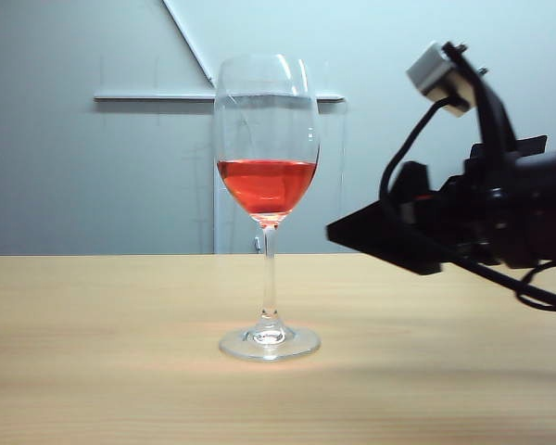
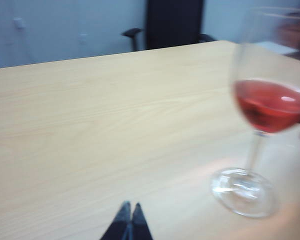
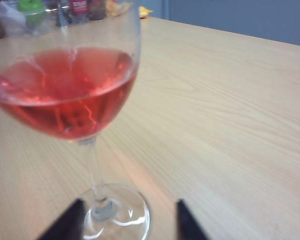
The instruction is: Gently pick up the goblet, rotate it counterclockwise for two full turns (viewing from above), and then place it back on the table.
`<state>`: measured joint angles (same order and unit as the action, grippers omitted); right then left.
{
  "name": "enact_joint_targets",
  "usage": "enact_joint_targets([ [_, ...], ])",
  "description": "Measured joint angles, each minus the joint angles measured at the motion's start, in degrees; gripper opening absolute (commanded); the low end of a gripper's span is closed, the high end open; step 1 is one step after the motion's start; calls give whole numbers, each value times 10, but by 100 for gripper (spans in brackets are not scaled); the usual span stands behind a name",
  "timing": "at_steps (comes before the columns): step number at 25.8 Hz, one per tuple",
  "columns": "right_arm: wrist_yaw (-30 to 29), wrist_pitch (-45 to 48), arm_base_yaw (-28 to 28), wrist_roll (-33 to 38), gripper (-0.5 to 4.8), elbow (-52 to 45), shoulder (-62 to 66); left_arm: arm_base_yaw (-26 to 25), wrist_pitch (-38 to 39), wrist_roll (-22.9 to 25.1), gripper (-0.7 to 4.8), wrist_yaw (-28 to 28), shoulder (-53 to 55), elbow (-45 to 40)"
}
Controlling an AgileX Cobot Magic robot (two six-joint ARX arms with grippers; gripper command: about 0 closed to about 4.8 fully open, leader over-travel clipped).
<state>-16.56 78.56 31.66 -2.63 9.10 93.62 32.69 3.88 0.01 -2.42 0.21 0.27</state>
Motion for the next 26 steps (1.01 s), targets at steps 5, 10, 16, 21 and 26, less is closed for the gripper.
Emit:
enact_joint_targets([
  [5,31,0,0,0,39,-25,-33,-90,0,0,-5,0,0,0],
  [10,78,-1,0,12,-9,-45,-70,-174,0,0,-5,0,0,0],
  [16,176,-25,0,28,-9,-71,-126,-247,0,0,-5,-1,0,0],
  [21,193,-35,0,50,-9,-80,-133,-311,0,0,-5,0,0,0],
  [26,223,-36,0,68,-9,-80,-133,-321,0,0,-5,-1,0,0],
])
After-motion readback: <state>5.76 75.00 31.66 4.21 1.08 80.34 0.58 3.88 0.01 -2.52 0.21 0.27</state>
